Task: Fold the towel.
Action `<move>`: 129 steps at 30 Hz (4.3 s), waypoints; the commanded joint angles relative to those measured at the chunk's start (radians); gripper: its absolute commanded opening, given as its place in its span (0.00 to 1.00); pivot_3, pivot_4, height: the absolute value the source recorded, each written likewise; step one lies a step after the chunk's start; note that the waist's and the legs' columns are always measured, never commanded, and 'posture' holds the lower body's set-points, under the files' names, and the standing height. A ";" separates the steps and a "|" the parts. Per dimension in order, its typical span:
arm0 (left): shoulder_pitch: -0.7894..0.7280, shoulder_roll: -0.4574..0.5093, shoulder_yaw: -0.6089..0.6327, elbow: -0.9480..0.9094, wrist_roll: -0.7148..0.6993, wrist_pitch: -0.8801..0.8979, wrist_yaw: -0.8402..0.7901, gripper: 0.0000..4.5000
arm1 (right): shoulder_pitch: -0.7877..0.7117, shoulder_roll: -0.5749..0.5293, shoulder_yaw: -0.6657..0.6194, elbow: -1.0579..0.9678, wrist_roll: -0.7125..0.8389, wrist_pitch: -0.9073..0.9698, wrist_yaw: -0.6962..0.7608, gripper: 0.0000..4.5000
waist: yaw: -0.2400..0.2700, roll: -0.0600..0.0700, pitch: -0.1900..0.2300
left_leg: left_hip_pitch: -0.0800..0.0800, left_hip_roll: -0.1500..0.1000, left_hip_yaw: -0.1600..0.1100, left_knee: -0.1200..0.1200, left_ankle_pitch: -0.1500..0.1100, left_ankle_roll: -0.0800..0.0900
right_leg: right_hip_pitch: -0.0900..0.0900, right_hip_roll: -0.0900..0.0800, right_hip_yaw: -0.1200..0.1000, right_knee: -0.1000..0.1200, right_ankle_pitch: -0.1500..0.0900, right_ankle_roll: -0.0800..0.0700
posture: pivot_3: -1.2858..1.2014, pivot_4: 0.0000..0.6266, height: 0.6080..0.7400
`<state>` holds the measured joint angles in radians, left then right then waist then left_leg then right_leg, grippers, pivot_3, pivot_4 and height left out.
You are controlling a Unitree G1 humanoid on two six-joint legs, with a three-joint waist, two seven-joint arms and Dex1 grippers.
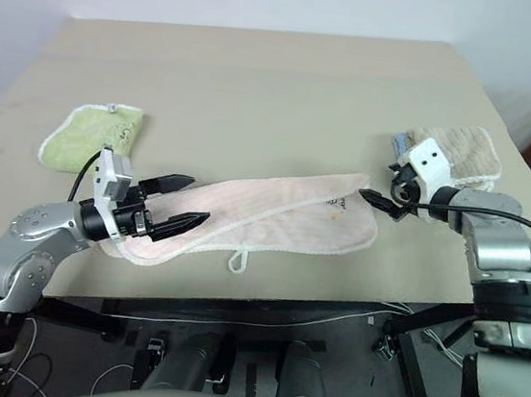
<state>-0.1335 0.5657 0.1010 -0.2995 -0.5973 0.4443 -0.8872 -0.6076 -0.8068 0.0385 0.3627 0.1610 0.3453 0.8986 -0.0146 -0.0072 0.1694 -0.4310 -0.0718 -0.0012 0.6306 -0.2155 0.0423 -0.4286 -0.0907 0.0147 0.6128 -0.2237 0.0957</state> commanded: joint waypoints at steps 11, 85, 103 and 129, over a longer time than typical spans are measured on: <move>0.073 0.021 0.033 -0.051 0.034 -0.062 0.019 1.00 | -0.273 0.014 0.128 0.408 -0.243 -0.419 0.067 0.99 | 0.001 0.000 0.000 | 0.000 0.000 0.000 0.001 0.000 0.000 | 0.001 0.000 0.000 0.000 0.000 0.000 | 0.52 0.24 1.00; 0.395 0.172 0.167 -0.167 0.072 -0.075 -0.011 1.00 | -0.488 0.314 -0.128 0.013 0.103 -0.032 -0.009 0.00 | -0.004 0.003 0.002 | 0.004 0.000 0.000 -0.005 0.001 -0.002 | 0.000 0.001 0.001 0.001 0.000 -0.001 | 0.52 0.24 1.00; 0.392 0.155 0.032 -0.048 0.418 -0.398 0.051 1.00 | -0.489 0.295 -0.108 -0.137 0.158 0.054 0.012 0.00 | -0.005 0.004 0.002 | 0.004 0.000 0.000 -0.010 0.001 -0.002 | -0.002 0.000 0.002 0.000 -0.001 -0.001 | 0.52 0.24 1.00; 0.311 0.157 0.274 -0.103 -0.092 -0.014 0.013 0.01 | -0.439 0.266 -0.102 -0.140 0.134 0.045 0.001 0.00 | -0.005 0.004 0.002 | 0.004 0.000 0.000 -0.010 0.001 -0.002 | -0.002 0.000 0.001 0.000 -0.001 -0.001 | 0.52 0.24 1.00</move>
<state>0.1977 0.7068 0.3057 -0.3971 -0.6243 0.4070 -0.8708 -1.0329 -0.5268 -0.0517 0.2571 0.2956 0.4058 0.9064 -0.0193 -0.0036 0.1718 -0.4275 -0.0717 -0.0009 0.6206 -0.2145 0.0400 -0.4308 -0.0906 0.0159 0.6125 -0.2244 0.0945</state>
